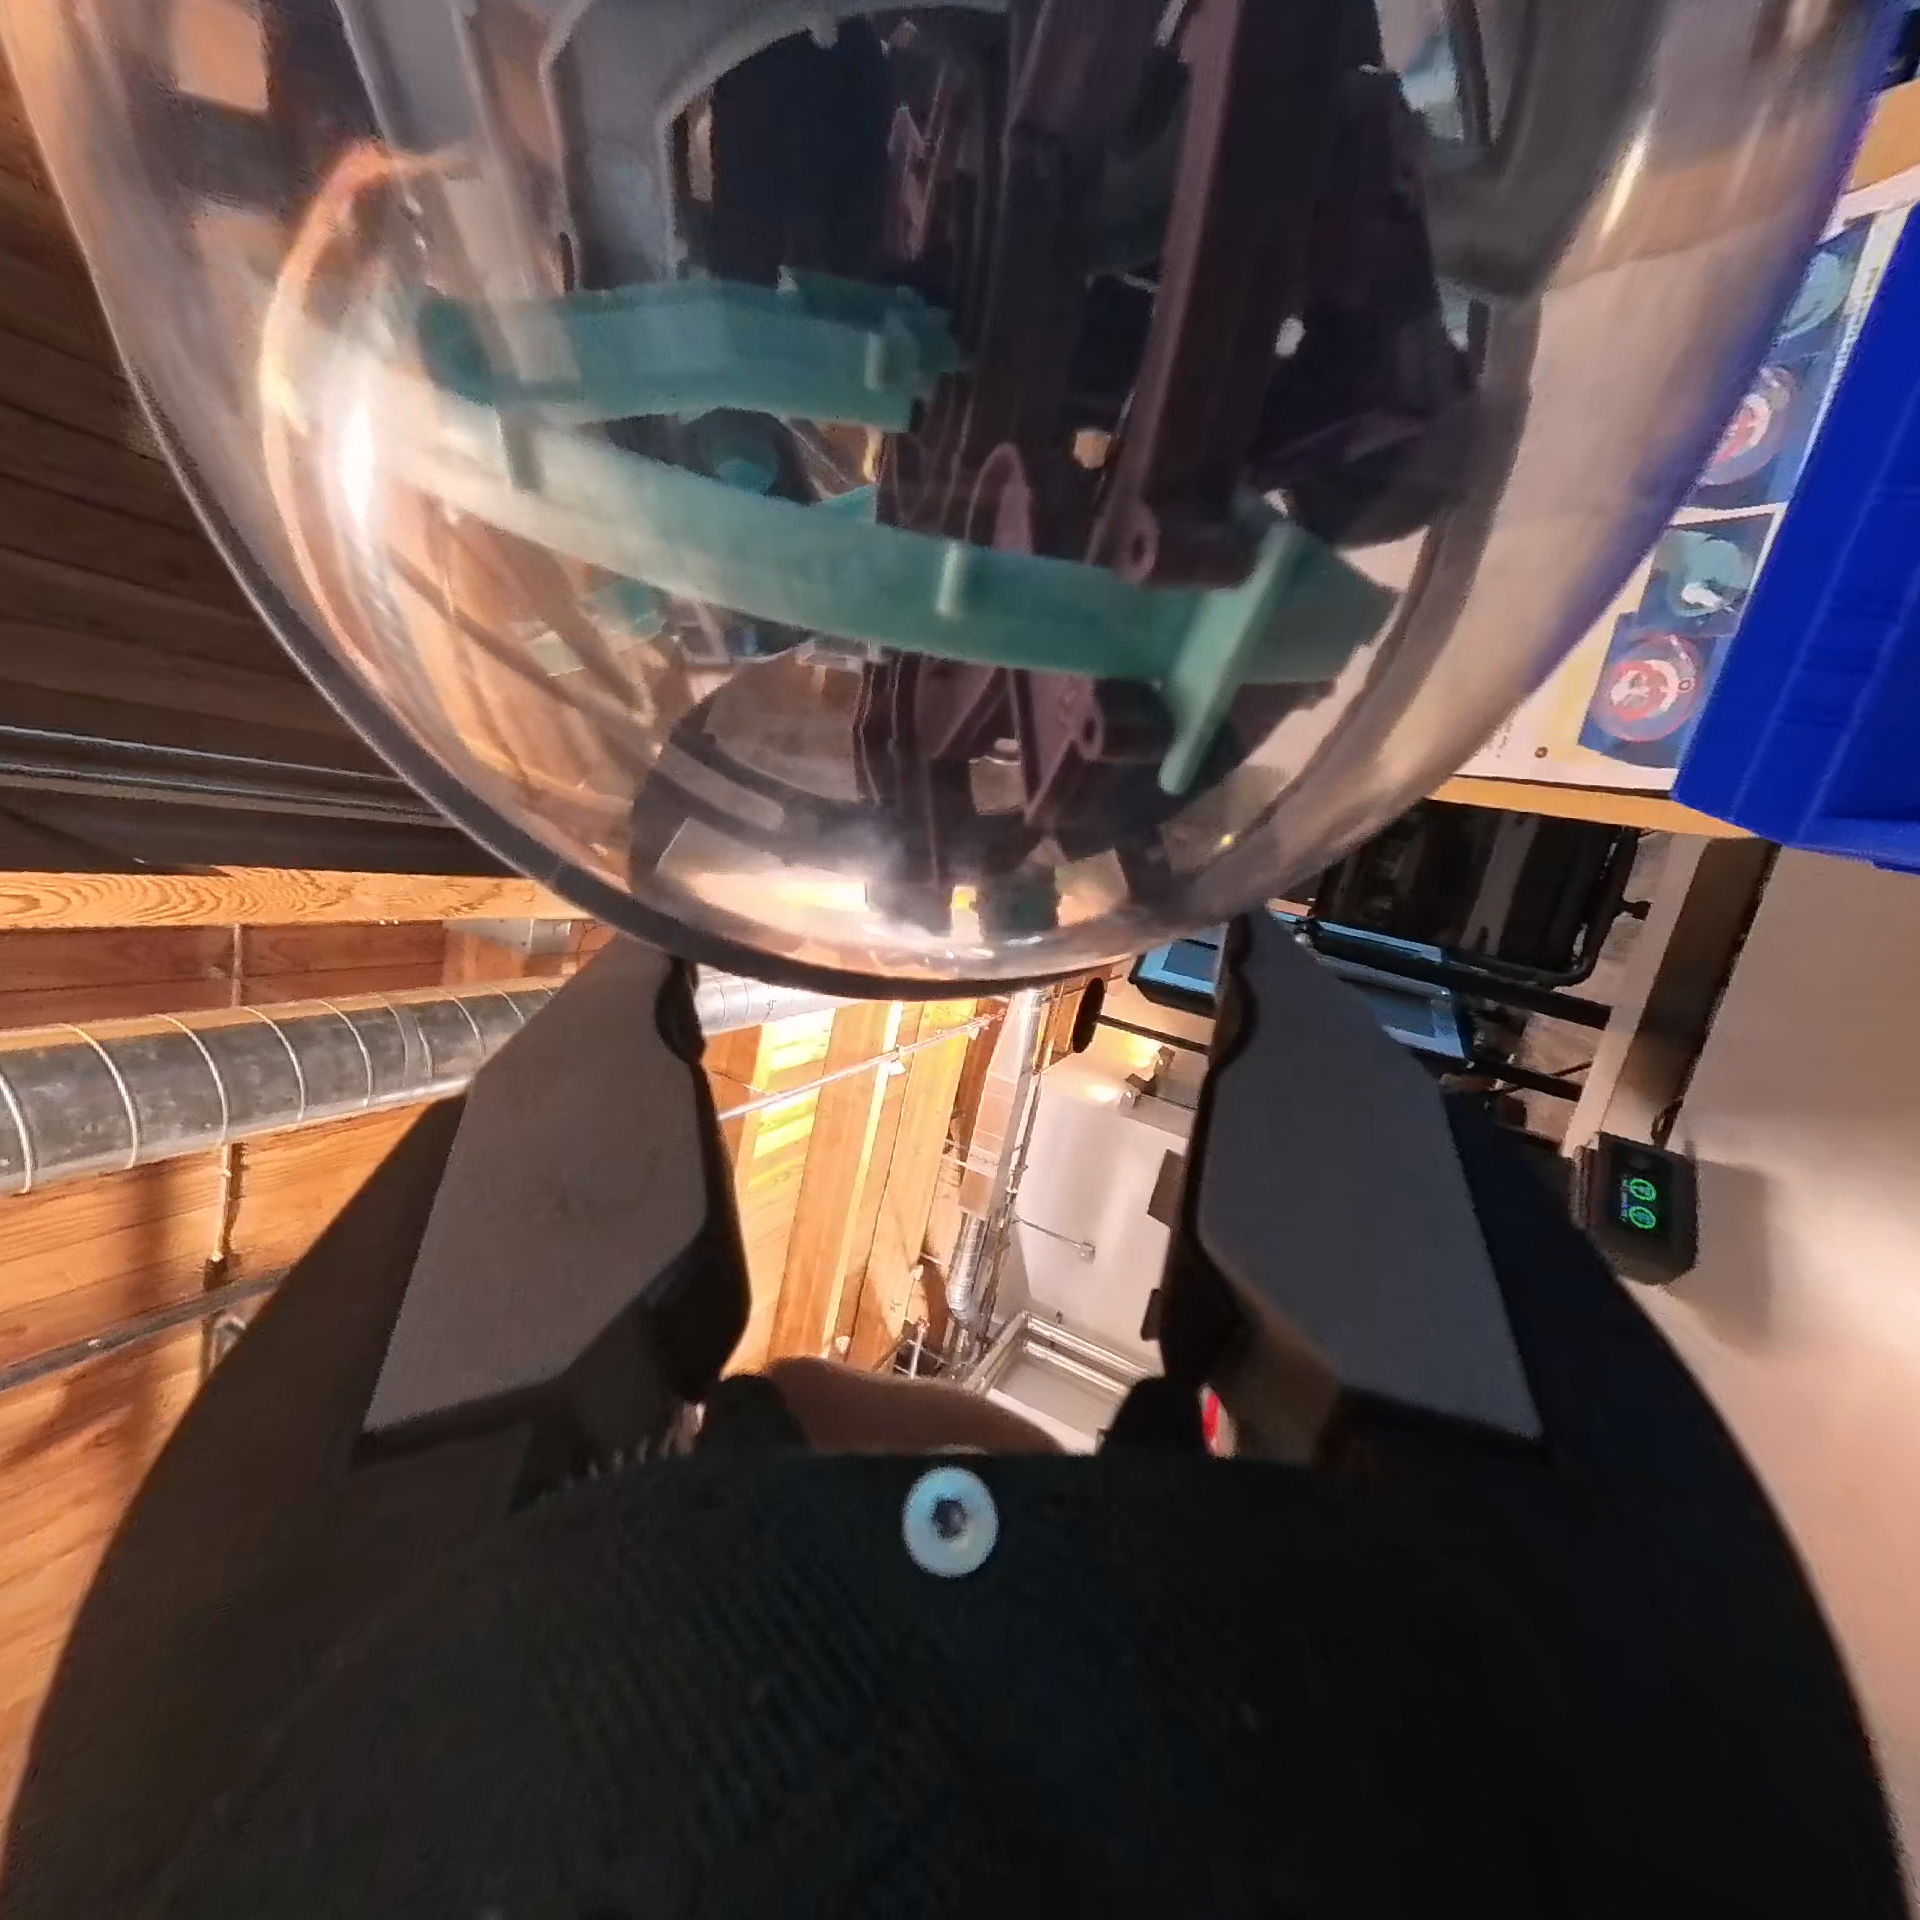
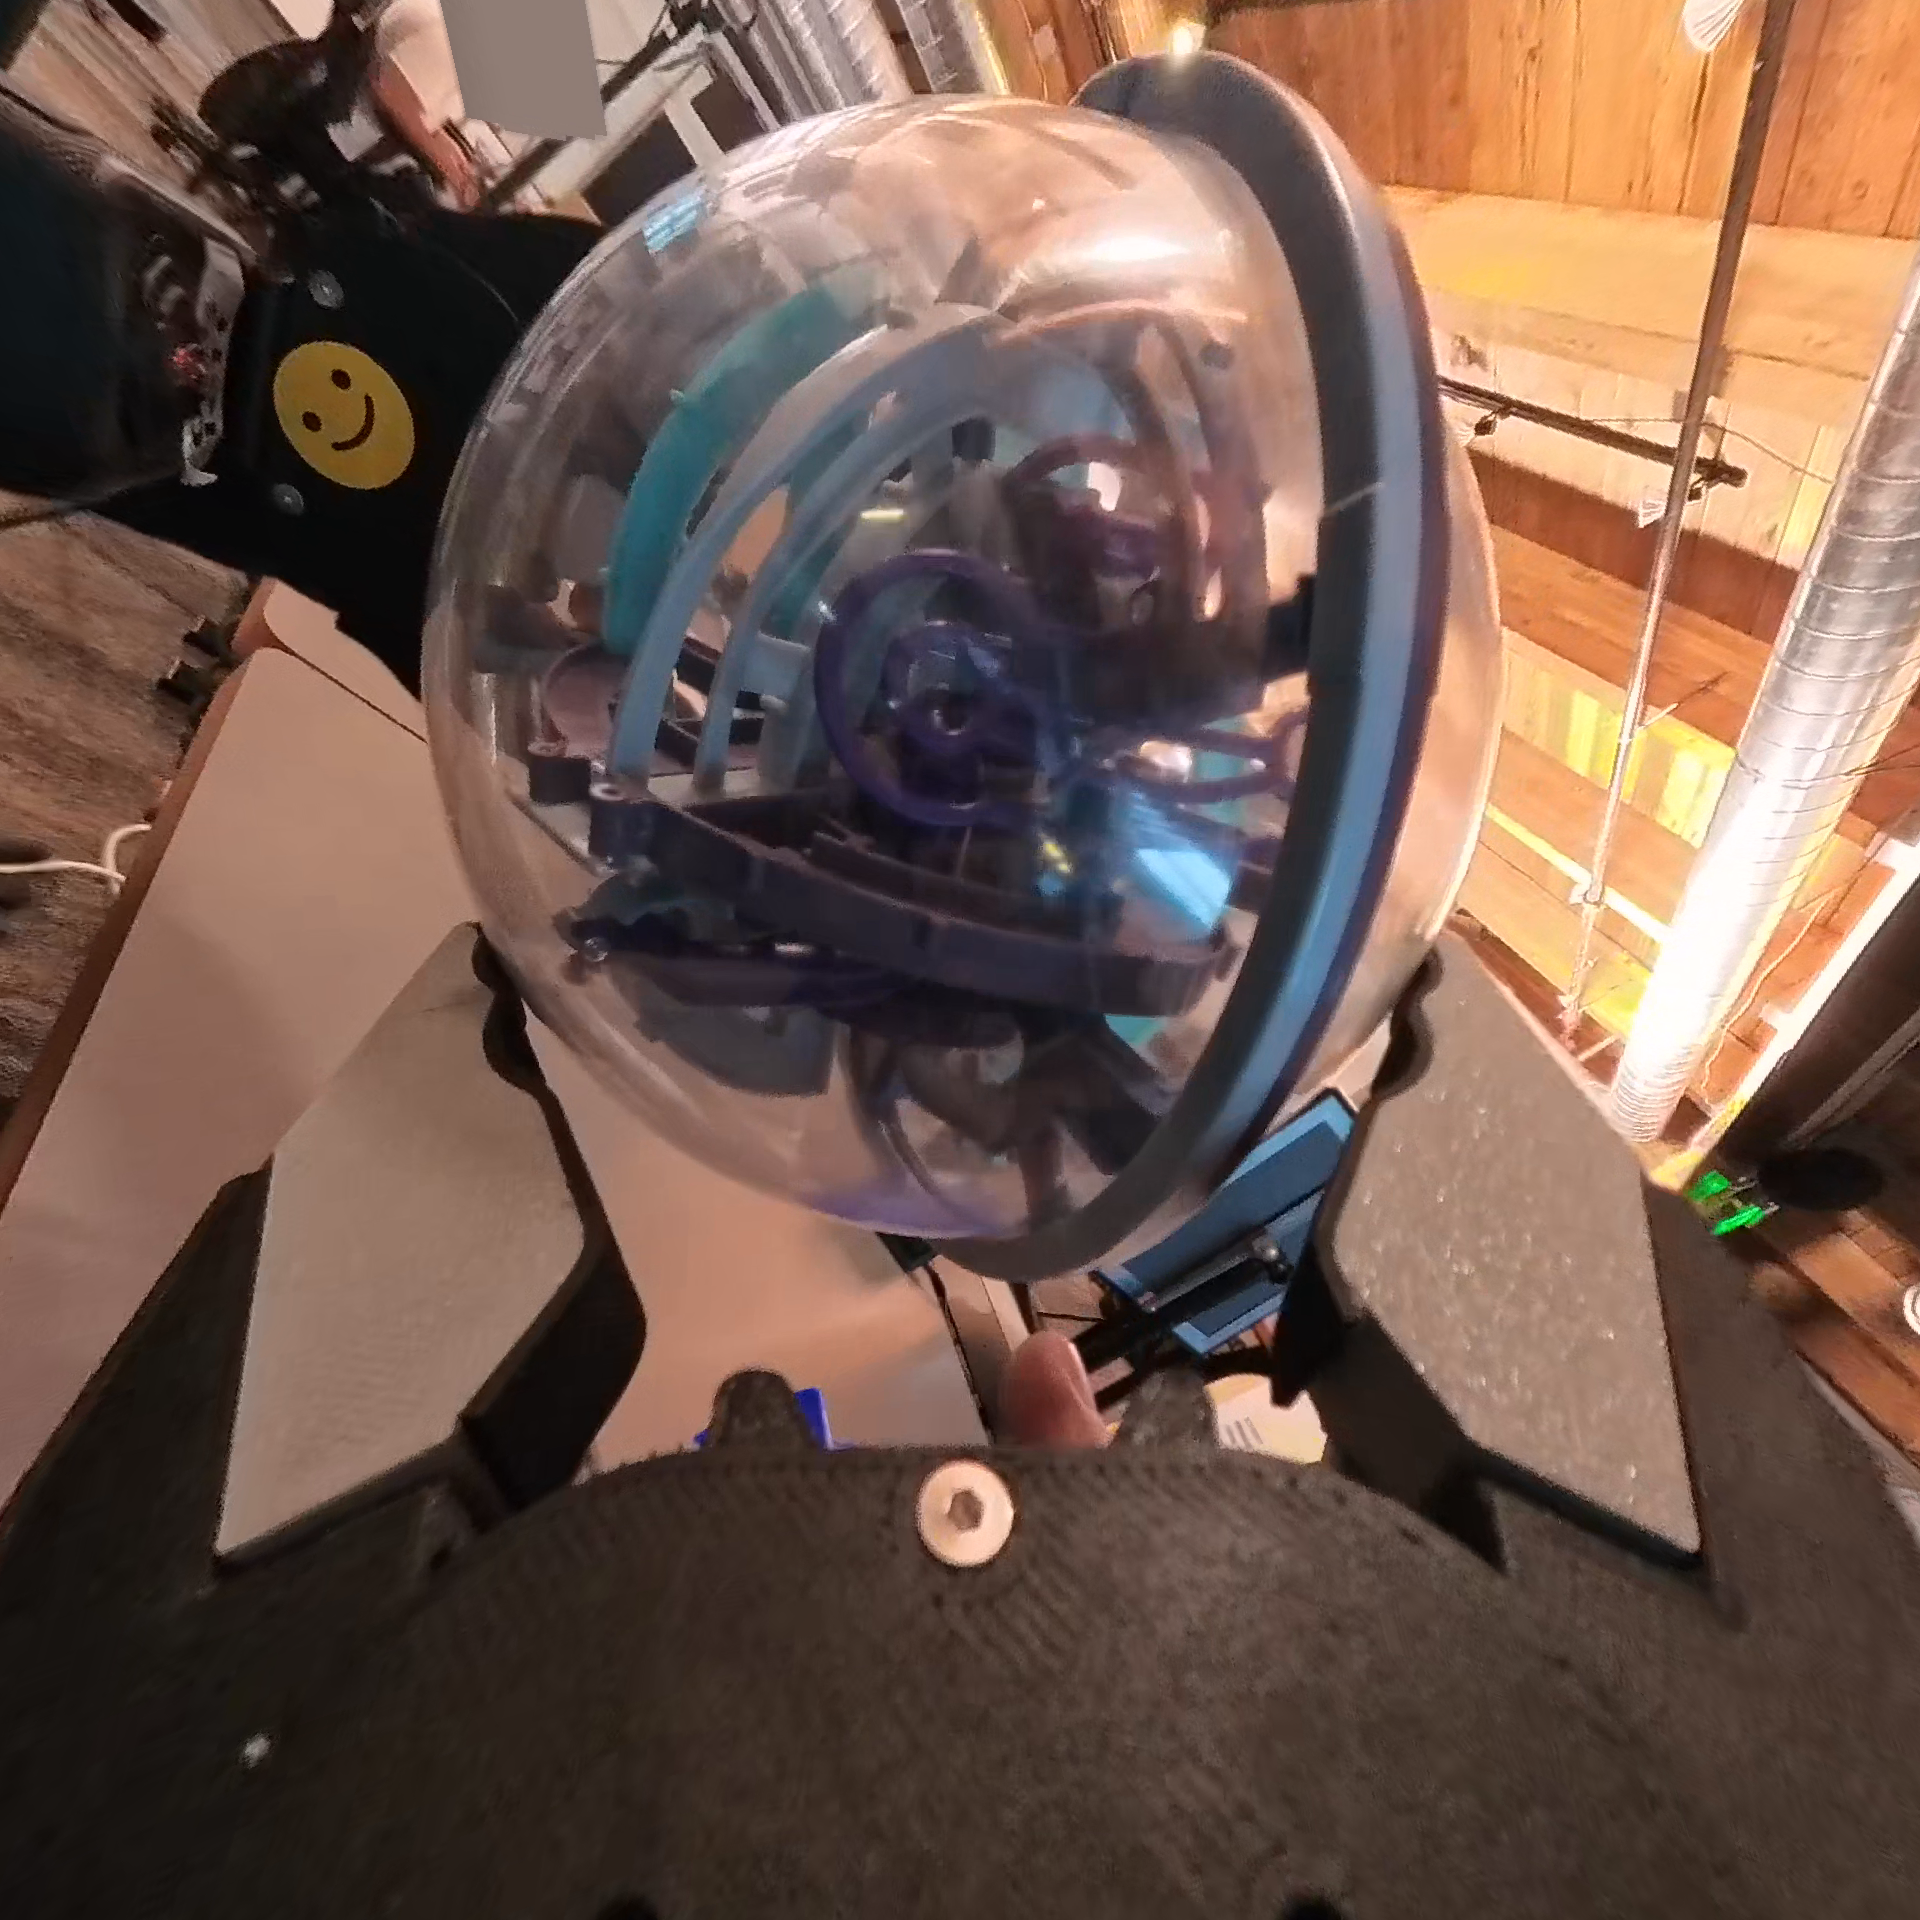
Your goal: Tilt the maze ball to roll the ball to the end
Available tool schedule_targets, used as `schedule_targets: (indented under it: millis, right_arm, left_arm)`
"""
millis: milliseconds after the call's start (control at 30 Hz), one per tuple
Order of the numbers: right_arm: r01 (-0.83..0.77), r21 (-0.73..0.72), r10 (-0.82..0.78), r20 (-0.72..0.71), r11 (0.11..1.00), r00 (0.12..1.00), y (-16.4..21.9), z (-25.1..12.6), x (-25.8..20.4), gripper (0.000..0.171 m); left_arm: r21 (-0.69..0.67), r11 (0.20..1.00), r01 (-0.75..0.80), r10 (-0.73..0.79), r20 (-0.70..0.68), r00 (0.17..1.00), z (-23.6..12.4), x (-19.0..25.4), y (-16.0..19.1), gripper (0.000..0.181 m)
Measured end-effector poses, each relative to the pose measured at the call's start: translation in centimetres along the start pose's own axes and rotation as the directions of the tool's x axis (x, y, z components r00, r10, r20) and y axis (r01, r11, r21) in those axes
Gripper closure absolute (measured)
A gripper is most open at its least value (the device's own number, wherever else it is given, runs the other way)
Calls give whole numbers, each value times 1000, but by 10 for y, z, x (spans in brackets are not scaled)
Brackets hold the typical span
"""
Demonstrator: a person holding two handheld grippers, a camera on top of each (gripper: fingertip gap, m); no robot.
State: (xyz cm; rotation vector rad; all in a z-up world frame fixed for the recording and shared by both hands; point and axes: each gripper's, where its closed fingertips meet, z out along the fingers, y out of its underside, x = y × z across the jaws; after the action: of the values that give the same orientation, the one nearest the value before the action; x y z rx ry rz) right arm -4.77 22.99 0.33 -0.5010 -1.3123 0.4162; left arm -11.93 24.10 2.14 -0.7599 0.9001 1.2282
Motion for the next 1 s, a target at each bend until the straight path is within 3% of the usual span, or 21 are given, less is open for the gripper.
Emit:
schedule_targets:
  millis: [33, 400, 1000]
  right_arm:
    - [-10, 2, 10, 1, 1000, 1000, 2, 0, 0, 14]
    - [-254, 40, 253, 25, 966, 967, 28, 12, 0, 14]
    - [-387, -7, 387, 68, 922, 920, 31, 15, -9, 14]
  left_arm:
    - [0, 1000, -8, 8, -10, 1000, 0, 1, 0, 83]
    - [-80, 982, -174, 151, -235, 960, 8, 4, 12, 83]
    - [-111, 984, -139, 91, -359, 929, 0, 12, 17, 84]
